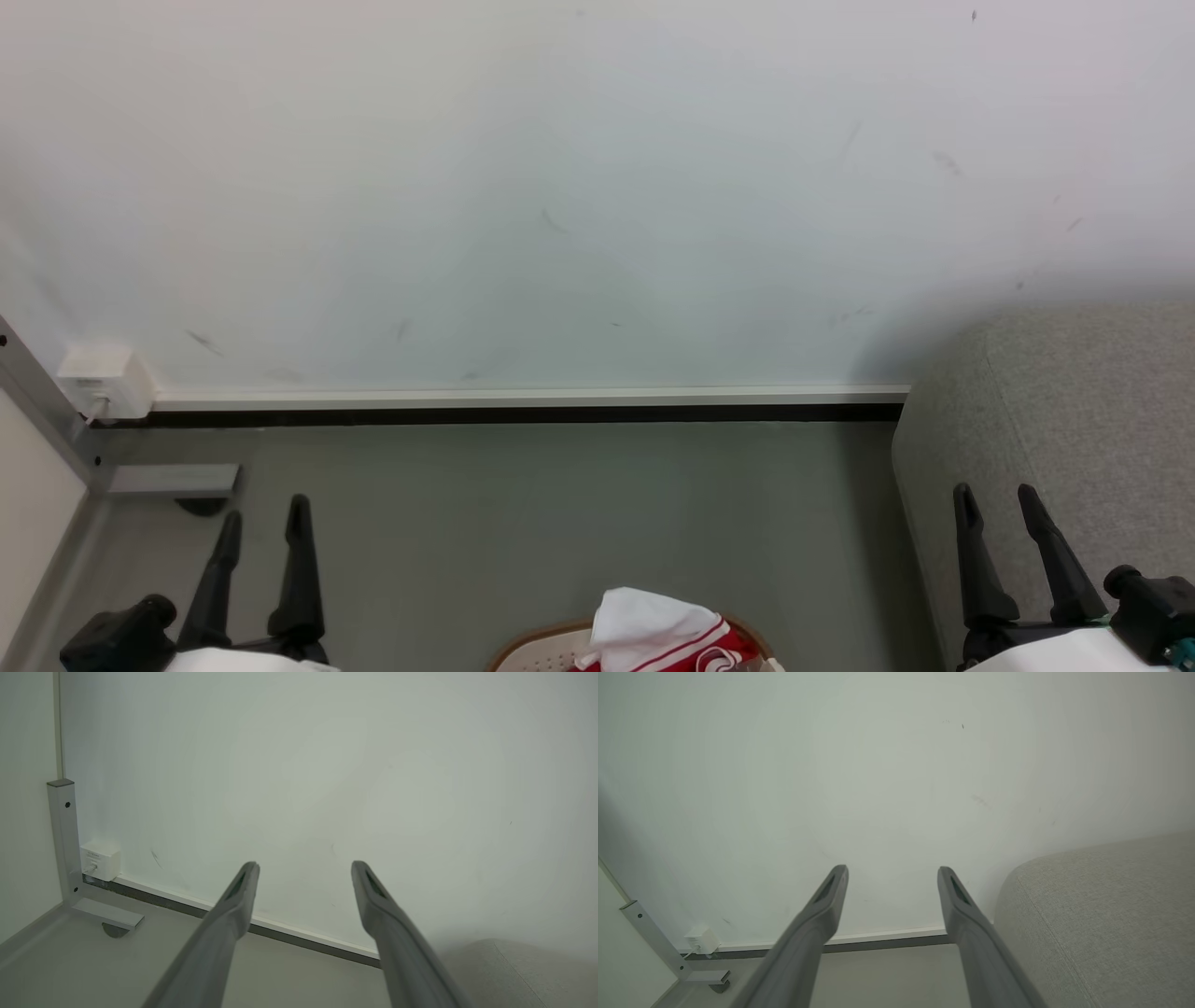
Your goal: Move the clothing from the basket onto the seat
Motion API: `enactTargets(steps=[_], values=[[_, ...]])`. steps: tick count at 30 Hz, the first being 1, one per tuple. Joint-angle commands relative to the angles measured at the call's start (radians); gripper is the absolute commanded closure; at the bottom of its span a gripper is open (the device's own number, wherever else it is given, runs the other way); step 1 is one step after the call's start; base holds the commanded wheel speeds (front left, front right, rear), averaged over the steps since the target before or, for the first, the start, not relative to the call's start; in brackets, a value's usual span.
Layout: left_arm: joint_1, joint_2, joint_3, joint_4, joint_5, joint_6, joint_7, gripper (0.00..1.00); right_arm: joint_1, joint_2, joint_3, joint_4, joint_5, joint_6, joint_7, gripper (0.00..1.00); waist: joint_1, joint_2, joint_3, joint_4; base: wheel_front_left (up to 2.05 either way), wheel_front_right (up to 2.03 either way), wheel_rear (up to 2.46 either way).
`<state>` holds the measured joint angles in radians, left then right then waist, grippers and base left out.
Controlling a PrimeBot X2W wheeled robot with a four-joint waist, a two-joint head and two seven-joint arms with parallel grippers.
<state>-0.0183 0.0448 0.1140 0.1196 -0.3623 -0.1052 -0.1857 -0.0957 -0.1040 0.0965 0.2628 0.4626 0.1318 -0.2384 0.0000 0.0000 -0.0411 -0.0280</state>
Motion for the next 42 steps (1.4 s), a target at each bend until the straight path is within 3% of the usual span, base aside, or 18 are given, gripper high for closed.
enactTargets(steps=[1,31,42], values=[[0.005,0.009,0.003,-0.01,0.031,-0.006,-0.006,0.0,-0.013,-0.001,-0.005,-0.001,-0.028,-0.001,-0.005,0.0,0.0,0.0,0.0,0.0,0.0,0.0,0.0],[0.025,0.009,0.016,-0.003,0.281,-0.01,-0.066,0.0,-0.025,0.042,-0.033,0.024,-0.289,-0.002,-0.022,0.0,0.0,0.0,-0.011,-0.021,0.0,0.0,0.0],[0.024,0.009,0.023,0.019,0.325,-0.015,-0.079,0.0,-0.018,0.052,-0.037,0.026,-0.34,-0.002,-0.025,0.0,0.0,0.0,-0.013,-0.026,0.0,0.0,0.0]])
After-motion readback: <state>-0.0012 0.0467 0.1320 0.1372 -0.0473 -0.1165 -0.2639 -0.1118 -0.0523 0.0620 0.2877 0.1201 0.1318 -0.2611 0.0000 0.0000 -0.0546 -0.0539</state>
